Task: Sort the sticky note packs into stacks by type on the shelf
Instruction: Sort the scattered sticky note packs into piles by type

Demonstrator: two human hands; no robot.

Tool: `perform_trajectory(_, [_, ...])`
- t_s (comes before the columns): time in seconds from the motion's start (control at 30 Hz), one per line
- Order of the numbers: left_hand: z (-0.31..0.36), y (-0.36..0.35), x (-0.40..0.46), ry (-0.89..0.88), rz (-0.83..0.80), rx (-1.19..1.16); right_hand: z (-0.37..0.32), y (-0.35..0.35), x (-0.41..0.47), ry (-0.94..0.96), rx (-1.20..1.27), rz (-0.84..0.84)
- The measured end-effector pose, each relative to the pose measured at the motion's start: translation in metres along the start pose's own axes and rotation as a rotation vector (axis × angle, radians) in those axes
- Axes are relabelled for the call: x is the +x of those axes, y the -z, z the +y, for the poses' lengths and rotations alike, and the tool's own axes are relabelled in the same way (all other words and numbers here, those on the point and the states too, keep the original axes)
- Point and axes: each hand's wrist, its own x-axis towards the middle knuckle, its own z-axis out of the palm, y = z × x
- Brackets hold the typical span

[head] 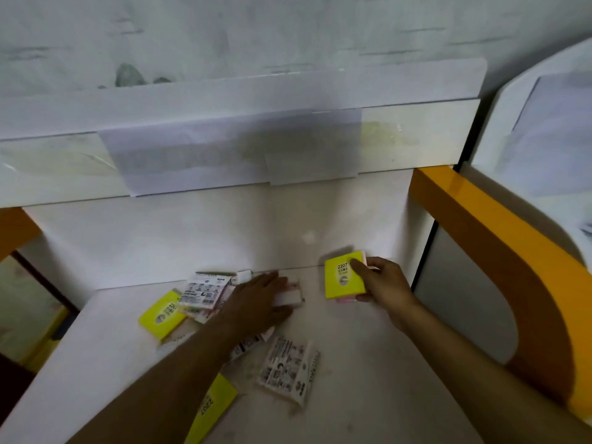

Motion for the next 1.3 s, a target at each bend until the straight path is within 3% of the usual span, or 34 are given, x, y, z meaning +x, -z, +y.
perform_trajectory(0.2, [-0.024, 0.007, -0.009, 0.0, -0.035, 0.116, 0.0, -0.008, 0.007, -0.035, 0.081, -0.018])
perform_trajectory(0.67, [-0.093, 0.011, -0.05, 0.032, -0.017, 0.033, 0.006, -0.093, 0.011, -0.079, -0.153, -0.116])
perform_trajectory(0.83, [-0.096, 0.012, -0.05, 0.087, 0.012, -0.054, 0.009, -0.094, 0.015, 0.124, -0.712, -0.023])
perform_trajectory(0.9, [-0.097, 0.011, -0.048, 0.102, 0.007, -0.09, 0.007, -0.086, 0.013, 0.144, -0.826, 0.006])
perform_trajectory(1.1, [-0.095, 0.012, -0.045, 0.055, 0.164, -0.293, 0.011, -0.082, 0.008, 0.302, -0.867, 0.009])
perform_trajectory(1.3, [-0.087, 0.016, -0.042, -0.036, 0.332, -0.299, -0.002, -0.117, -0.012, 0.374, -0.761, -0.202])
